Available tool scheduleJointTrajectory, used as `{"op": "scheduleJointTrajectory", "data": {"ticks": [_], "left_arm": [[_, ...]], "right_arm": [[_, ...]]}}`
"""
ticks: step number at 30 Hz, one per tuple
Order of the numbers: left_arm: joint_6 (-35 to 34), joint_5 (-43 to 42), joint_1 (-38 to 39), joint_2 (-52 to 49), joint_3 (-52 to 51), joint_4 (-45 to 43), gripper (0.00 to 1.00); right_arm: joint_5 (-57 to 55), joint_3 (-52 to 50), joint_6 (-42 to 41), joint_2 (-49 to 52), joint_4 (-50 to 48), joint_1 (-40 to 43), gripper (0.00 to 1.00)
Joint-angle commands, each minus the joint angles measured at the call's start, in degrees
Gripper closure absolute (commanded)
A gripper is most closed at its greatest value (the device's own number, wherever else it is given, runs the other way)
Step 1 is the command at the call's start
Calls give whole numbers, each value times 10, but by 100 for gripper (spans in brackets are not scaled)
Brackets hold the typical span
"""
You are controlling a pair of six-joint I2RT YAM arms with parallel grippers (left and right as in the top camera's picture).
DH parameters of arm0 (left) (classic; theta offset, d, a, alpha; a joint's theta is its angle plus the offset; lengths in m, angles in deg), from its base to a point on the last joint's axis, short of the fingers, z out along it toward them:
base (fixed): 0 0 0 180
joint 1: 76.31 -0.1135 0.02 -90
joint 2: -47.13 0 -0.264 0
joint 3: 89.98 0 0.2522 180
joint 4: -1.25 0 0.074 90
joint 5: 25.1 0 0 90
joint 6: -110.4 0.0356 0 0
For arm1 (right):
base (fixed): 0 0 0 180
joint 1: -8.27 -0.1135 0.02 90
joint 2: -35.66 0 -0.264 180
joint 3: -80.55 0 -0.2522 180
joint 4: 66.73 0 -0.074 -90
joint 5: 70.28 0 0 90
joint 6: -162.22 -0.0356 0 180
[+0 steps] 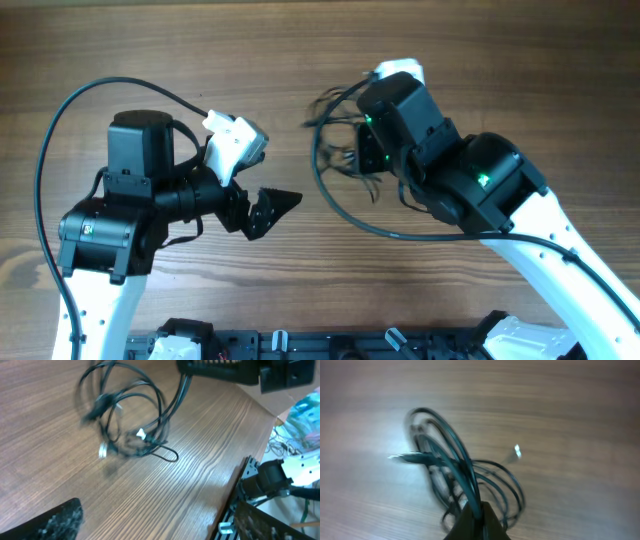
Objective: Untangle cables
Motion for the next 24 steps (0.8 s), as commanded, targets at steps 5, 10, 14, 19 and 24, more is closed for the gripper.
{"op": "scheduleJointTrajectory", "data": {"ticks": [5,10,14,19,24], "left_arm": [[1,3,-1,-9,0,3,0],[-10,3,-1,-29,0,3,0],[-14,3,-1,-31,0,3,0],[-14,3,-1,-31,0,-1,0],[-14,3,-1,-31,0,-1,0]], "right_arm": [[224,2,199,3,-102,2,96],[273,2,258,3,-115,2,96],[62,3,133,-2,-86,2,96],[348,3,347,-37,-116,2,96],[423,3,375,-101,-159,2,96]]}}
